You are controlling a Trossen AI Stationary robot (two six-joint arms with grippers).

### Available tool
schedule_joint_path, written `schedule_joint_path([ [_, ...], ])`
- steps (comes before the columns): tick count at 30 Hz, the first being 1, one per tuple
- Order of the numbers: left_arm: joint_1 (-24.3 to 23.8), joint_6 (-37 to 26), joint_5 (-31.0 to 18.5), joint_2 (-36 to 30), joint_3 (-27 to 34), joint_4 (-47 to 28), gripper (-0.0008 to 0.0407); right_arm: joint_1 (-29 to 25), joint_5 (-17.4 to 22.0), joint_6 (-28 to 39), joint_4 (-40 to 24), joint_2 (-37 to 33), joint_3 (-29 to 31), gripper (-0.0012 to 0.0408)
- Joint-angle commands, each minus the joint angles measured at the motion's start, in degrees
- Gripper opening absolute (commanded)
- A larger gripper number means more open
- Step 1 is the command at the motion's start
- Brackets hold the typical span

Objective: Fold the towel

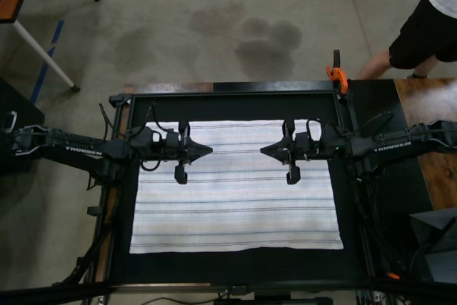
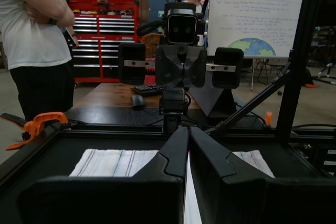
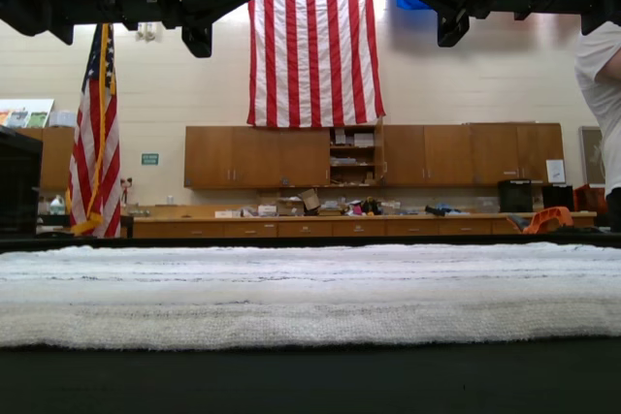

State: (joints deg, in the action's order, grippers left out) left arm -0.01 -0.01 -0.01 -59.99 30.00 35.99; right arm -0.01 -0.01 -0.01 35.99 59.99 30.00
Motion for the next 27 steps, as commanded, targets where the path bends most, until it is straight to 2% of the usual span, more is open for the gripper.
schedule_joint_path([
  [1, 0.0, 0.0, -0.02, -0.52, -0.15, -0.42, 0.0, -0.04, 0.04, 0.0, -1.88, -0.11, -0.44, 0.0],
  [27, 0.0, 0.0, -0.02, -0.52, -0.15, -0.42, 0.0, -0.04, 0.04, 0.0, -4.55, -0.11, -0.44, 0.0],
])
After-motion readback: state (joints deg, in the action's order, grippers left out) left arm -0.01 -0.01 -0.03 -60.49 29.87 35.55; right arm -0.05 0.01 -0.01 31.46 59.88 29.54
